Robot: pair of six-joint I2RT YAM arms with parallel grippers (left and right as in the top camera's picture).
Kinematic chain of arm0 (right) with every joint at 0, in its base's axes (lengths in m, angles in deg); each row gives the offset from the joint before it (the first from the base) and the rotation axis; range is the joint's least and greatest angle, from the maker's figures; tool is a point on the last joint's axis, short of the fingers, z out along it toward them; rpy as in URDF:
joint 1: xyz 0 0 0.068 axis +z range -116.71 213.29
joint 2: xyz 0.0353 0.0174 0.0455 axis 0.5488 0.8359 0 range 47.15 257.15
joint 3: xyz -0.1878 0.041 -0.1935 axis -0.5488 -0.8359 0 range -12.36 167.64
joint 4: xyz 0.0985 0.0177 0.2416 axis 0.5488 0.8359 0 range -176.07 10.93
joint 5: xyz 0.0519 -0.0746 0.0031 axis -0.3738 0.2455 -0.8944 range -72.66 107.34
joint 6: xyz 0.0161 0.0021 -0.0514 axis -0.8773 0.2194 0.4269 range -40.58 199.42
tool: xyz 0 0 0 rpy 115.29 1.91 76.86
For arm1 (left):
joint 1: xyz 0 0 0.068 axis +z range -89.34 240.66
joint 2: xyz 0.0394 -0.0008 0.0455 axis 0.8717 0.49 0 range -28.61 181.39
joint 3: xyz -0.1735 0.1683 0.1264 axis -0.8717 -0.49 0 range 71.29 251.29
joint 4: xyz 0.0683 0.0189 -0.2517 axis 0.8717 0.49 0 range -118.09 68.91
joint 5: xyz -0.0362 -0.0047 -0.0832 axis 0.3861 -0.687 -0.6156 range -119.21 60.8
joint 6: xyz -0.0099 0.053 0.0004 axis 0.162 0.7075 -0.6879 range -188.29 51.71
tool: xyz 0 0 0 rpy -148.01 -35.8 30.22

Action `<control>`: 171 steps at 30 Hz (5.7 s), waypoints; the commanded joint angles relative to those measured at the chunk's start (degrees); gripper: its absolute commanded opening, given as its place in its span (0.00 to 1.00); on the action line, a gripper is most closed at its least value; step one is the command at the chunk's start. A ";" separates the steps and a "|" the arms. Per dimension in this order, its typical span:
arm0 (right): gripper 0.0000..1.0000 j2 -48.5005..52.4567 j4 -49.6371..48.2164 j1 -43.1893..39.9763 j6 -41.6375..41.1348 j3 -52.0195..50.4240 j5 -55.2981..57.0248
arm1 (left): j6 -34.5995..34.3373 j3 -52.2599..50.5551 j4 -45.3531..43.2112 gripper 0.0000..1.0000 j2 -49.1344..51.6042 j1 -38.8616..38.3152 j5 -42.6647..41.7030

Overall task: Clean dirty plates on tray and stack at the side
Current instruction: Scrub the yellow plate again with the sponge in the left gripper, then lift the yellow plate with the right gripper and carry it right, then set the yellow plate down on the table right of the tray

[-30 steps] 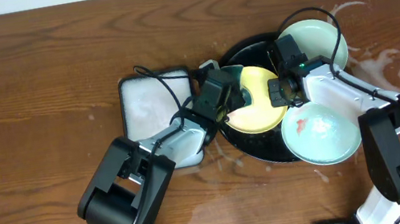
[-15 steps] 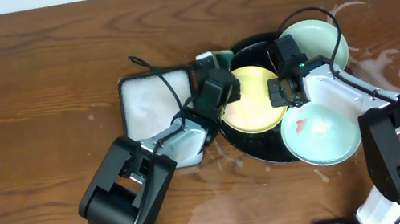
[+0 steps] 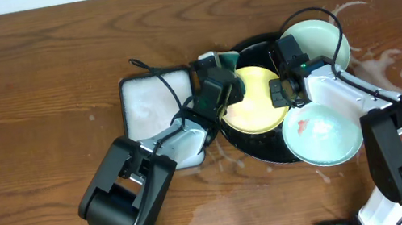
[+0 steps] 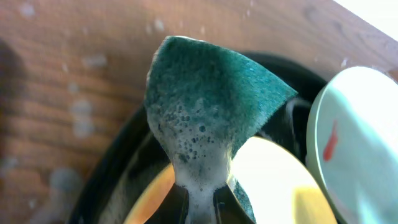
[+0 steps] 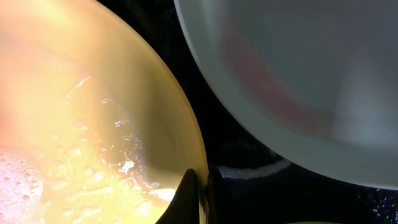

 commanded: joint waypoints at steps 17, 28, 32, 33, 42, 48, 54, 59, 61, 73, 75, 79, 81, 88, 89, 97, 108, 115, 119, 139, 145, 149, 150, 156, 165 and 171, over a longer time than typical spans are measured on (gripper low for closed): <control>0.01 1.53 0.70 -0.02 -0.37 -0.48 -0.87 | 3.54 0.31 6.08 0.08 -4.24 -2.29 -9.09; 0.01 -4.02 1.20 -0.02 -0.31 -0.37 -3.13 | 7.17 0.31 29.27 0.08 -26.32 8.22 1.68; 0.01 -9.94 1.20 0.11 2.19 -0.37 -1.22 | 7.17 0.31 40.09 0.07 -27.65 16.65 1.36; 0.01 -11.61 1.25 0.35 3.06 -0.37 -0.22 | 7.15 0.31 42.12 0.08 -27.43 18.23 1.33; 0.01 -27.21 1.99 7.37 11.43 -0.37 21.90 | 11.28 0.28 47.45 0.07 -22.60 27.80 -11.78; 0.01 -34.03 -0.90 15.34 21.46 -0.37 35.17 | 11.52 0.28 47.84 0.07 -20.61 27.98 -12.17; 0.01 -35.41 -6.47 22.67 36.63 -0.37 48.24 | 12.13 0.26 48.96 0.08 -20.17 27.98 -12.17; 0.01 -35.36 -10.93 26.77 46.36 -0.37 49.77 | 12.15 0.24 49.20 0.08 -20.17 27.98 -12.15; 0.01 -35.36 -11.72 27.91 48.19 -0.37 49.79 | 12.15 0.24 49.20 0.08 -20.17 27.98 -12.17; 0.01 -35.36 -15.58 31.10 58.84 -0.37 51.28 | 12.15 0.15 50.12 0.08 -20.17 27.98 -12.17; 0.01 -35.36 -15.56 31.10 58.82 -0.37 51.28 | 12.15 0.15 50.36 0.08 -20.17 27.98 -12.17; 0.01 -35.36 -15.56 31.10 58.62 -0.37 51.23 | 12.15 0.15 50.45 0.08 -20.17 27.98 -12.17; 0.01 -35.28 -15.56 31.10 58.12 -0.37 51.23 | 12.15 0.15 50.47 0.08 -20.17 27.98 -12.17; 0.01 -35.08 -15.34 31.06 56.00 -0.39 51.19 | 12.13 0.15 50.45 0.07 -20.17 27.98 -12.17; 0.01 -35.08 -15.34 31.06 56.00 -0.39 51.19 | 12.15 0.15 50.47 0.08 -20.17 27.98 -12.17; 0.01 -34.97 -15.06 30.93 54.47 -0.39 51.21 | 12.13 0.15 50.47 0.08 -20.17 27.98 -12.17; 0.01 -34.86 -12.15 28.79 50.10 -0.39 49.86 | 12.13 0.13 50.47 0.07 -20.17 27.98 -12.17; 0.01 -34.86 -9.07 24.72 42.58 -0.42 44.15 | 12.13 0.13 50.47 0.08 -20.17 27.98 -12.17; 0.01 -34.14 -5.88 18.34 32.02 -1.95 29.86 | 12.13 0.13 50.49 0.08 -20.17 27.98 -12.17; 0.01 -24.06 -3.80 -27.82 2.93 -3.82 -24.15 | 12.15 0.13 50.90 0.08 -20.17 27.98 -12.15; 0.01 -17.66 -5.51 -42.88 -1.77 -3.82 -32.39 | 12.15 0.13 50.88 0.07 -20.17 27.98 -12.17; 0.01 -13.99 -5.75 -51.10 -3.82 -3.82 -34.21 | 12.15 0.13 50.86 0.08 -20.17 27.98 -12.15; 0.01 -13.18 -5.86 -52.85 -4.50 -3.82 -34.86 | 12.15 0.13 50.86 0.07 -20.17 27.98 -12.15; 0.01 -8.94 -9.46 -61.18 -7.93 -3.82 -42.69 | 12.15 0.13 50.84 0.08 -20.17 27.98 -12.15; 0.01 -6.67 -8.94 -63.41 -11.34 -3.82 -22.45 | 12.37 0.13 50.84 0.08 -20.17 27.98 -12.15; 0.01 -6.69 -11.98 -63.01 -14.36 -3.82 -19.93 | 12.39 0.13 50.86 0.08 -20.17 27.98 -12.15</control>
